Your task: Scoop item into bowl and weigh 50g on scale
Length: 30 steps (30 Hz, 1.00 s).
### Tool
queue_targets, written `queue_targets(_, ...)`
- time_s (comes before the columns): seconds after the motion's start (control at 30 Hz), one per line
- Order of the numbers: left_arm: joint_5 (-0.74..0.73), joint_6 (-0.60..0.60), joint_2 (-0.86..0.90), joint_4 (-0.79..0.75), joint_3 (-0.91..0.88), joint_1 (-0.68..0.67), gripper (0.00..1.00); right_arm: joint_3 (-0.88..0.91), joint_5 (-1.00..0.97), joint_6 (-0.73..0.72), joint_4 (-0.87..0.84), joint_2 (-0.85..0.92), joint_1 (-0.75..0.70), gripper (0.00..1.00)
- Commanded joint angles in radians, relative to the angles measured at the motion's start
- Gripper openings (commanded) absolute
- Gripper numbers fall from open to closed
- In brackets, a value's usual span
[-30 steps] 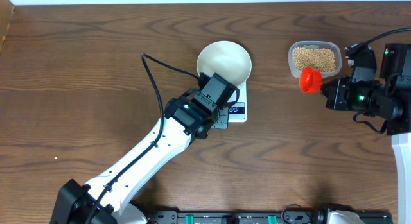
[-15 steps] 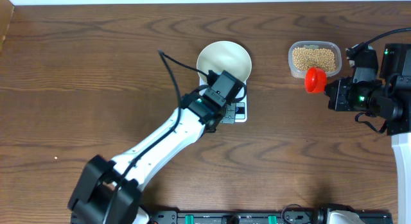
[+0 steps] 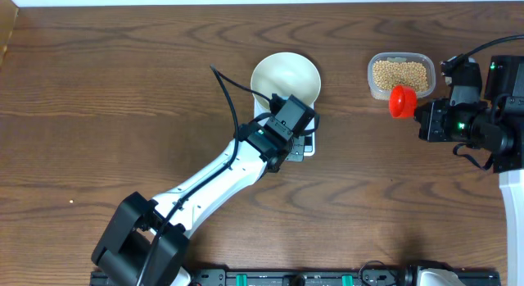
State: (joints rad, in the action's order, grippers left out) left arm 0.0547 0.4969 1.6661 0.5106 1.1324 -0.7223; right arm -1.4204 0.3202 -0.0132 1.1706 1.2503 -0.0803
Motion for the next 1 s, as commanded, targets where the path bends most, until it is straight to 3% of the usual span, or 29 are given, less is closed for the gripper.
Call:
queue_targets(0.0,0.007,-0.002,0.0,-0.021,-0.032,-0.003,0.07,-0.018,-0.005,0.023,-0.004,-0.002,-0.004,0.01)
queue_targets(0.97,0.01,-0.002,0.134,-0.182,-0.04,-0.003,0.07,-0.018,-0.016,0.052,-0.012,-0.002,-0.004,0.01)
